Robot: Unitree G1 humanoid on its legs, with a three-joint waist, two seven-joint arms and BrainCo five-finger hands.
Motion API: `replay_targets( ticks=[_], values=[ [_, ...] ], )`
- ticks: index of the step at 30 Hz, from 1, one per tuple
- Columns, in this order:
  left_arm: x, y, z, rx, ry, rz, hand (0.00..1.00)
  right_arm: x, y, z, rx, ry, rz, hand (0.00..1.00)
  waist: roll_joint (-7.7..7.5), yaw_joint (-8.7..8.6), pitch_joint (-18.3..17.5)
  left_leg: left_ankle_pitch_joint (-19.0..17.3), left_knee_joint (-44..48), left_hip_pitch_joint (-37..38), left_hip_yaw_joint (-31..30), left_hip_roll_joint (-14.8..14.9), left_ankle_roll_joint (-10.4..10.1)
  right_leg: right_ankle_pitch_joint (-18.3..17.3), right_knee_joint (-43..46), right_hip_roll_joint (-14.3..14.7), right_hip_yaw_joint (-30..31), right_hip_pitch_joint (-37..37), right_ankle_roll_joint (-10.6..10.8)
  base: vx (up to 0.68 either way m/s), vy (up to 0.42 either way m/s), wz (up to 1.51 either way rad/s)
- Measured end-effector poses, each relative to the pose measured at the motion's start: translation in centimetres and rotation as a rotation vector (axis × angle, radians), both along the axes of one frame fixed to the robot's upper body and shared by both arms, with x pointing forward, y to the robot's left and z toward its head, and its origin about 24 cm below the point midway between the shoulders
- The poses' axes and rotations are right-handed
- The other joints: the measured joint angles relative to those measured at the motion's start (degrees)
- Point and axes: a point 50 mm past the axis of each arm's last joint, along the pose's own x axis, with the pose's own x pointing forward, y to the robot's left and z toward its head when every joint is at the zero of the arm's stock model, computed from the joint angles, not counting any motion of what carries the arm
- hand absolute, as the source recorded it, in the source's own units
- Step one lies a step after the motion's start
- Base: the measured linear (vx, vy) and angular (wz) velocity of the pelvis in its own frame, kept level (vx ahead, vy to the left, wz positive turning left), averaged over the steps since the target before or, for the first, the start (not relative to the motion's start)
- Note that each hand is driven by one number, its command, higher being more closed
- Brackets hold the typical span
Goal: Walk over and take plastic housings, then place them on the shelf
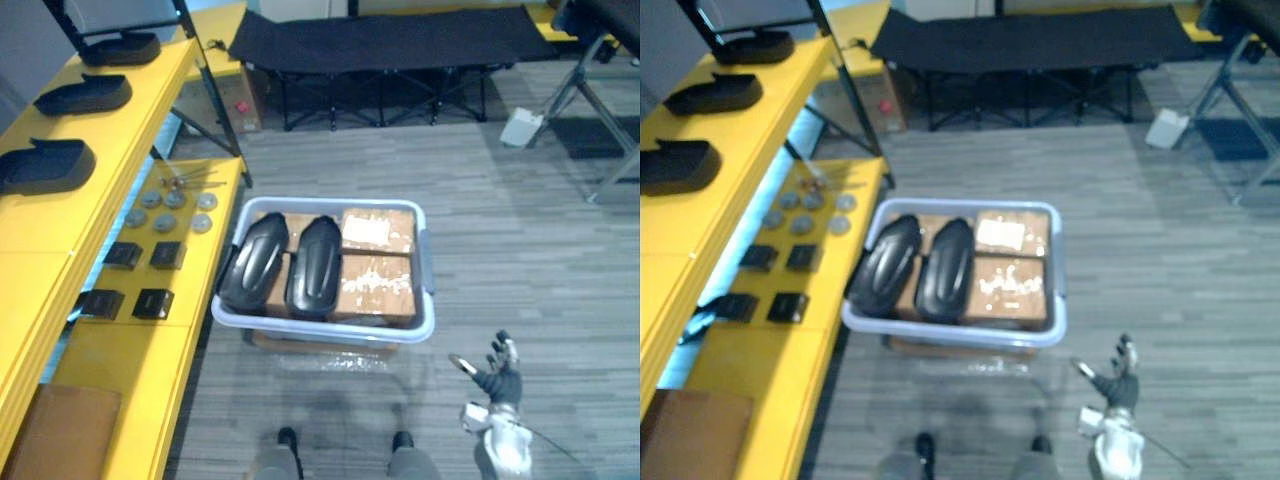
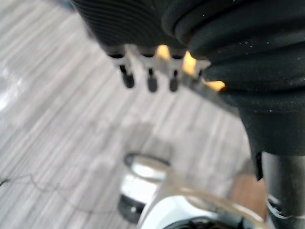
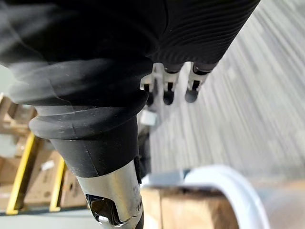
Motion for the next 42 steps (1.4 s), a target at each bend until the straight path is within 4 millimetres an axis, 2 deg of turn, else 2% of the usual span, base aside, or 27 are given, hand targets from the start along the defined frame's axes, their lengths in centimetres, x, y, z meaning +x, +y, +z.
replay_targets(
  ticks=[2, 4, 7, 8, 10, 11, 12, 13, 15, 17, 19, 20, 22, 25, 28, 31, 33, 35, 42],
  values=[
    [2.4, 0.4, 0.7, 0.023, -0.098, -0.037, 0.00, 0.6, 0.5, 0.2, 0.015, -0.019, 0.017, 0.00, -0.19, 0.17, 0.19, 0.19, -0.22, -0.03, -0.45, -0.26, 0.17, 1.26, -1.85, -0.02, -0.85, 1.02, 0.11, 0.00, 0.031, 0.07],
    [4.9, 0.8, 1.6, 0.038, -0.195, -0.052, 0.00, 2.2, 1.5, 1.0, 0.027, -0.058, 0.053, 0.00, -1.03, 0.38, 0.71, 1.06, -1.20, -0.33, -0.85, -0.69, 0.30, 2.69, -3.64, 0.00, -2.03, 1.21, -0.11, -0.05, 0.009, 0.02],
    [6.5, 1.2, 2.2, 0.050, -0.248, -0.061, 0.00, 4.4, 2.1, 1.9, 0.047, -0.097, 0.071, 0.00, -2.19, 0.60, 1.80, 1.93, -2.42, -1.29, -3.10, -1.21, 0.40, 4.16, -5.52, 0.03, -3.33, 1.14, -0.26, -0.08, -0.001, 0.14],
    [7.2, 1.5, 2.5, 0.057, -0.266, -0.070, 0.00, 6.6, 2.1, 2.9, 0.064, -0.115, 0.061, 0.00, -2.88, 1.78, 2.95, 2.89, -3.07, -1.82, -4.33, -1.41, 0.48, 4.85, -6.03, 0.03, -4.47, 1.01, -0.48, -0.12, -0.007, 0.23],
    [7.9, 1.6, 2.7, 0.059, -0.279, -0.079, 0.00, 8.3, 1.8, 3.8, 0.084, -0.137, 0.048, 0.00, -3.17, 2.46, 3.90, 3.42, -3.27, -2.38, -5.58, -1.72, 0.60, 5.13, -6.36, -0.08, -5.49, 1.05, -0.47, -0.16, -0.005, 0.35],
    [8.6, 1.6, 2.9, 0.058, -0.292, -0.083, 0.00, 11.2, 1.4, 5.8, 0.100, -0.171, 0.031, 0.00, -3.23, 3.85, 5.71, 4.48, -3.94, -3.09, -6.79, -2.15, 0.85, 5.41, -6.52, -0.35, -6.90, 0.94, -0.50, -0.16, 0.000, 0.36],
    [8.7, 1.6, 3.0, 0.057, -0.297, -0.083, 0.00, 11.7, 1.4, 6.3, 0.101, -0.177, 0.028, 0.00, -3.25, 4.03, 6.14, 4.61, -3.95, -3.22, -6.97, -2.22, 0.87, 5.41, -6.54, -0.41, -7.09, 0.93, -0.49, -0.19, 0.011, 0.30],
    [8.9, 1.5, 3.1, 0.053, -0.305, -0.076, 0.00, 13.5, 1.1, 7.8, 0.110, -0.196, 0.022, 0.00, -3.32, 5.31, 7.98, 5.01, -3.94, -3.32, -7.14, -2.40, 0.98, 5.63, -6.55, -0.60, -7.33, 0.92, -0.45, -0.09, 0.015, 0.10],
    [8.7, 1.5, 3.0, 0.037, -0.298, -0.050, 0.00, 15.4, 0.7, 9.4, 0.105, -0.191, 0.013, 0.00, -3.13, 6.75, 9.51, 5.54, -3.74, -4.52, -8.40, -2.99, 1.23, 5.85, -6.55, -1.08, -8.70, 0.73, -0.19, -0.12, 0.031, 0.31],
    [8.8, 1.6, 3.0, 0.033, -0.302, -0.040, 0.00, 16.3, 0.2, 10.2, 0.092, -0.181, 0.002, 0.00, -3.18, 7.85, 10.53, 6.03, -3.72, -5.29, -9.53, -3.04, 1.30, 6.13, -6.51, -1.21, -10.06, 0.74, -0.33, -0.05, 0.020, 0.35],
    [8.6, 1.8, 2.9, 0.029, -0.297, -0.026, 0.00, 17.7, -0.7, 12.0, 0.070, -0.187, -0.023, 0.00, -3.31, 9.25, 12.42, 6.43, -3.64, -6.09, -10.72, -3.13, 1.23, 6.22, -6.43, -1.18, -11.50, 0.80, -0.34, -0.01, 0.006, 0.27],
    [8.6, 1.7, 2.9, 0.027, -0.299, -0.027, 0.00, 18.0, -1.1, 12.6, 0.064, -0.190, -0.035, 0.00, -3.16, 9.55, 12.82, 6.60, -3.67, -6.30, -11.29, -3.19, 1.15, 6.45, -6.42, -1.15, -11.83, 0.79, -0.35, 0.00, 0.004, 0.33],
    [8.3, 1.7, 2.7, 0.024, -0.300, -0.029, 0.00, 19.0, -2.2, 15.3, 0.039, -0.232, -0.052, 0.00, -2.80, 9.92, 13.81, 7.10, -3.73, -7.25, -12.63, -3.46, 1.21, 6.48, -6.38, -1.20, -13.47, 0.74, -0.32, 0.01, 0.008, 0.30],
    [8.2, 1.3, 2.7, 0.009, -0.308, -0.043, 0.00, 19.7, -3.5, 17.5, 0.000, -0.231, -0.068, 0.00, -1.97, 10.97, 14.50, 7.10, -3.71, -7.40, -13.07, -3.77, 1.22, 6.48, -6.21, -1.45, -14.55, 0.88, -0.31, 0.02, 0.017, 0.13],
    [8.3, 1.0, 2.6, -0.009, -0.317, -0.067, 0.00, 19.9, -4.2, 17.8, -0.018, -0.175, -0.084, 0.00, -1.24, 11.28, 14.90, 7.10, -3.25, -8.29, -13.45, -4.17, 1.23, 6.46, -5.54, -1.93, -14.99, 0.39, -0.29, 0.01, 0.036, 0.09],
    [8.7, 0.3, 2.7, -0.037, -0.349, -0.079, 0.00, 19.7, -5.8, 17.1, -0.024, -0.082, -0.137, 0.00, 0.38, 11.43, 16.05, 6.96, -1.67, -9.38, -14.82, -5.02, 1.45, 6.23, -3.95, -2.82, -16.71, 0.00, -0.13, -0.02, 0.052, 0.15],
    [8.8, 0.1, 2.7, -0.042, -0.355, -0.083, 0.00, 19.7, -6.1, 16.9, -0.020, -0.047, -0.144, 0.00, 0.97, 11.64, 16.53, 6.86, -1.49, -9.52, -14.93, -5.31, 1.59, 5.90, -3.39, -3.25, -17.06, -0.19, -0.03, -0.04, 0.049, 0.10],
    [9.1, -0.3, 2.6, -0.065, -0.350, -0.095, 0.00, 19.7, -6.7, 16.8, -0.013, 0.020, -0.124, 0.00, 2.06, 12.43, 17.07, 5.90, 0.99, -10.99, -15.26, -5.47, 2.10, 5.19, -2.25, -3.47, -17.65, -1.00, -0.24, -0.09, 0.055, 0.04],
    [9.1, -0.7, 2.4, -0.078, -0.340, -0.122, 0.00, 19.7, -7.0, 16.7, -0.041, 0.085, -0.024, 0.00, 2.52, 13.20, 17.37, 5.52, 2.94, -12.19, -15.91, -5.35, 2.08, 3.37, 0.58, -3.75, -17.95, -2.14, -0.70, -0.06, 0.022, 0.03]
  ],
)
